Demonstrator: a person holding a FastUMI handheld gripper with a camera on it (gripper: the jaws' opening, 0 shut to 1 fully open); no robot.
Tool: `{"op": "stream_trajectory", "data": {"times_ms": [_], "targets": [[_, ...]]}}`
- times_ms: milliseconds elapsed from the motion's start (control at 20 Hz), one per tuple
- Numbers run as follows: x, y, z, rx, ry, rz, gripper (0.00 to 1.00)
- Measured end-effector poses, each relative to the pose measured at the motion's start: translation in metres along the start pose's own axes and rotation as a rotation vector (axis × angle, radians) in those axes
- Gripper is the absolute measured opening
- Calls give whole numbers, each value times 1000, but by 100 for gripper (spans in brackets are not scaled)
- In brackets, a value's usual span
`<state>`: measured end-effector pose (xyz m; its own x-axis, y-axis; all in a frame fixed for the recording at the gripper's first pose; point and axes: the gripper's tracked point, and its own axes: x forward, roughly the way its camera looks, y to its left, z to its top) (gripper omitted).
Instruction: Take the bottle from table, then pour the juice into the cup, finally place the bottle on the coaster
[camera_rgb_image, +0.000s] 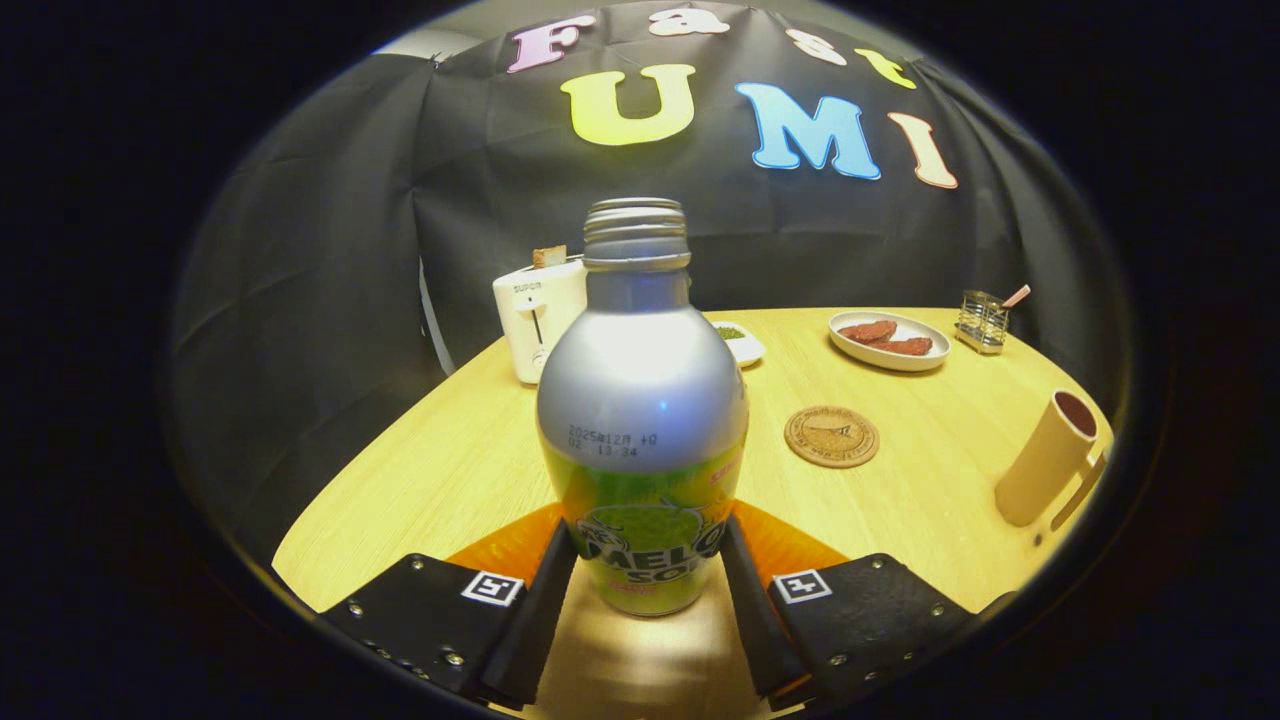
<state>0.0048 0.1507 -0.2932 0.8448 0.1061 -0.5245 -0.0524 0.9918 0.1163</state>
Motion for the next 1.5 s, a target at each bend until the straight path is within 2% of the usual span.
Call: {"op": "stream_trajectory", "data": {"times_ms": [200, 350, 700, 1000, 1300, 1500], "targets": [[-11, -20, 40, -34, -43, -76, 71], [-17, -28, 66, -34, -94, -87, 71], [-25, -49, 74, 0, -64, -131, 70], [-32, -63, 65, 178, -57, -83, 71], [-45, -92, 66, 336, -92, -92, 71], [-46, -107, 64, 446, -98, -68, 71]]}}
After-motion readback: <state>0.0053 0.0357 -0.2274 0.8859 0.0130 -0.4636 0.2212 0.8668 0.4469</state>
